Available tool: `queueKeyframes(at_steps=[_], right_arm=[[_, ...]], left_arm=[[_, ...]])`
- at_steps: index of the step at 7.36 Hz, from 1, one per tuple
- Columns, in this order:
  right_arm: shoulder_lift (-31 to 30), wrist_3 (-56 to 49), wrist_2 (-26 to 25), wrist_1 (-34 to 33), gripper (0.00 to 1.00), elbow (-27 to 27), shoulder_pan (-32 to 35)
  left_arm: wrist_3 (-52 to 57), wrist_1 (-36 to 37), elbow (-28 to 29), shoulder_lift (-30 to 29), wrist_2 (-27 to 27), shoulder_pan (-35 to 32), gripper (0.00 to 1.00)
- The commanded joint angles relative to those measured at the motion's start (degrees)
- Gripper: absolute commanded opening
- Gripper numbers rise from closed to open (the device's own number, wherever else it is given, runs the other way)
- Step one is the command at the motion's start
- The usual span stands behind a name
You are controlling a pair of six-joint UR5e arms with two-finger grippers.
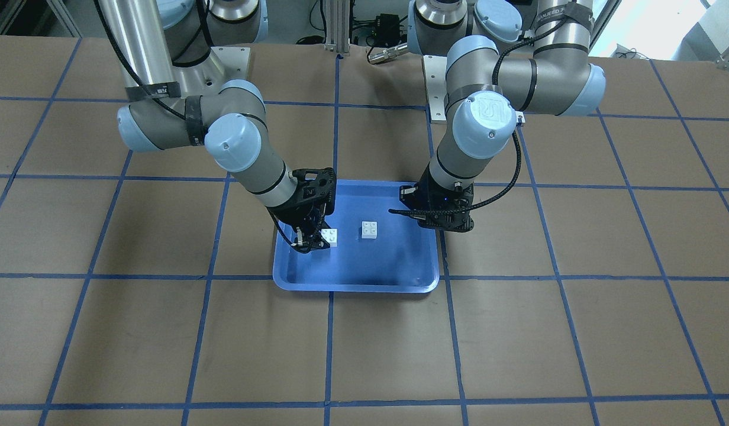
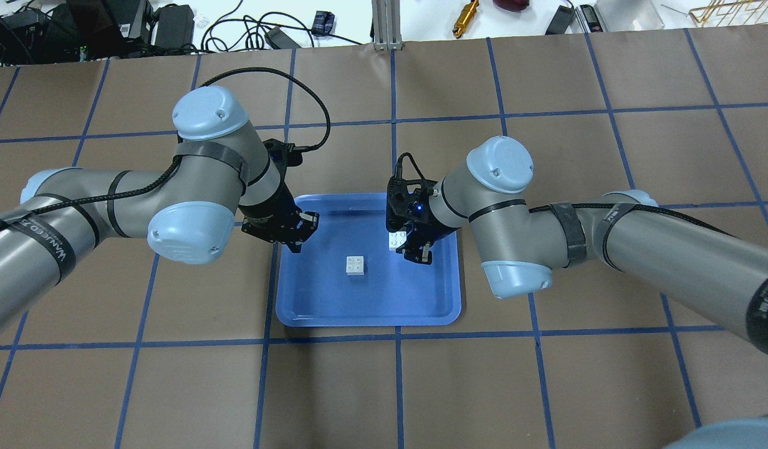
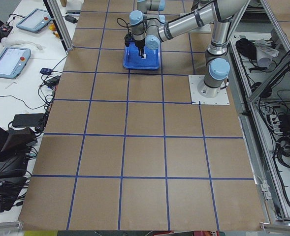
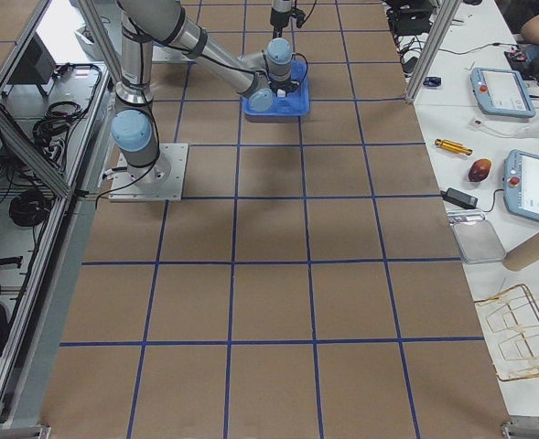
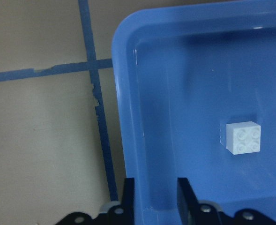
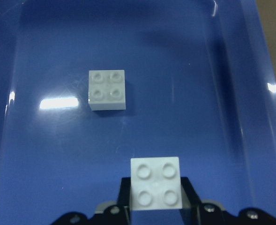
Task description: Assemble white blocks and place on blue tray
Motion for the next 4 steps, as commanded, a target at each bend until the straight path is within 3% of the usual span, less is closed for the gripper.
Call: queueKeyframes(at_steps=[1, 4], right_arm=[[0.38, 1.18, -0.02, -4.82, 0.0, 3.31, 0.47], [0.29, 3.46, -0.11, -5.39, 0.0, 3.41, 2.4]], left_arm=[[-3.58, 0.36, -1.04, -0.67, -1.49, -0.3, 0.0], [-5.43, 7.18, -1.05, -4.77, -5.44, -0.56, 0.0]])
